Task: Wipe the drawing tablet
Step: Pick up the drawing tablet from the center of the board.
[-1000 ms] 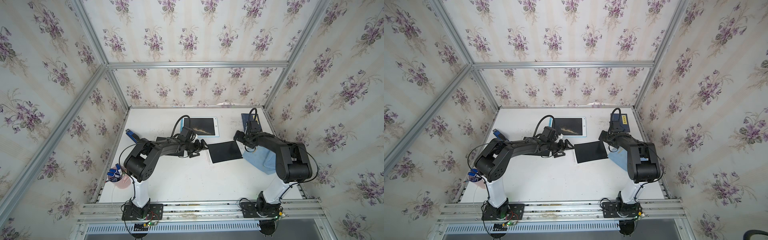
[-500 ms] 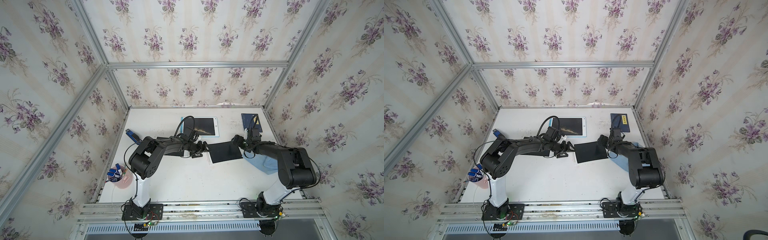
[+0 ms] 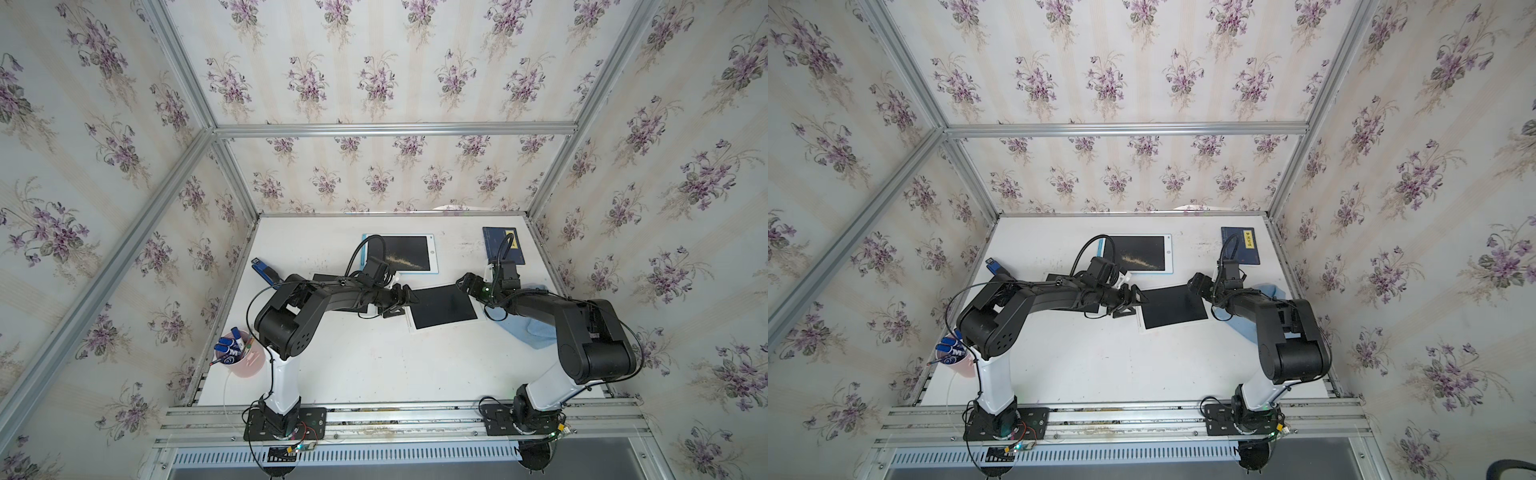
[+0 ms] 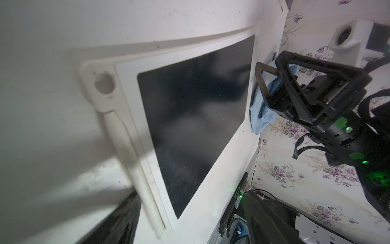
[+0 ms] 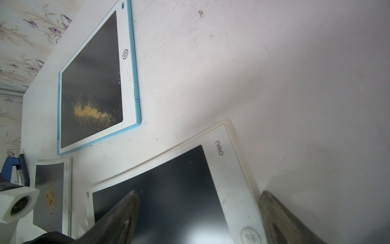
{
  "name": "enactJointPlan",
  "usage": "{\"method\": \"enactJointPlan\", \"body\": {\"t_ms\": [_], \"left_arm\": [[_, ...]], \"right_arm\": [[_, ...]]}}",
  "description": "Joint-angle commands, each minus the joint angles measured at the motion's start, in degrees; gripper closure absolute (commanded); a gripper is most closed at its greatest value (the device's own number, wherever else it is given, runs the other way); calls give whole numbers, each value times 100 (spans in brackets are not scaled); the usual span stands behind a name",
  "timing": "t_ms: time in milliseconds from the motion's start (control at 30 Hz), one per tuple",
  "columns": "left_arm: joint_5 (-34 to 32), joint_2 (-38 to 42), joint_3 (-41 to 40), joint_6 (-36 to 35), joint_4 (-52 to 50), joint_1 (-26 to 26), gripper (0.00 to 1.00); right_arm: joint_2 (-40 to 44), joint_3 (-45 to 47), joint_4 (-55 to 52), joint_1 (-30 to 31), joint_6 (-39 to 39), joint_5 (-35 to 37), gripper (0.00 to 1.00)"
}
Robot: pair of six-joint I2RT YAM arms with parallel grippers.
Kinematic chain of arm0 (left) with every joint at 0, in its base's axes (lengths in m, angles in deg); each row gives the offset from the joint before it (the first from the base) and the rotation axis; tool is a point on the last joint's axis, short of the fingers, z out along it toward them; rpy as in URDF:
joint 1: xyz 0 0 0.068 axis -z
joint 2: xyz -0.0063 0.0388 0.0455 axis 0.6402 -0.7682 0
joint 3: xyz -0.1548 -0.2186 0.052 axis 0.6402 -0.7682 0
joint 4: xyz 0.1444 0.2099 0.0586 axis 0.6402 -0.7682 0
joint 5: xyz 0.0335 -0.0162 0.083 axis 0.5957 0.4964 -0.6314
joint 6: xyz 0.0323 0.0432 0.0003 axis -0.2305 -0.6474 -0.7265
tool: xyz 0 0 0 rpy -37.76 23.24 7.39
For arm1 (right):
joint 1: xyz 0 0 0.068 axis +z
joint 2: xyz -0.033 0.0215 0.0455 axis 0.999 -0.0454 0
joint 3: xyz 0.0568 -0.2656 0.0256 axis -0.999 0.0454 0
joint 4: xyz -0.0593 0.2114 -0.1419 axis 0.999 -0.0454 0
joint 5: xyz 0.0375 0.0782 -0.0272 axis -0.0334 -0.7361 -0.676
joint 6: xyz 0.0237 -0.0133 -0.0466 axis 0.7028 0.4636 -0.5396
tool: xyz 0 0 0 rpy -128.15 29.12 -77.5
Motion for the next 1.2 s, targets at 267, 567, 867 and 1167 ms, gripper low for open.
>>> {"method": "enactJointPlan", "body": {"t_ms": [267,567,867,1167], "left_arm": [[-106,332,-675,680,1111,-48,37],[-1,309,-1287,1555,2984,-170,37],[-243,614,-1382,1360,2799,-189,41],[-237,847,-1489,1154,2471,-198,59]], "right_arm": [[-80,214,-393,44,350,-1159,10],[-329,388,13,31,533,-1623,10],[-358,379,-13,25,508,-1617,10],[-350,358,-23,9,523,-1532,10]]}}
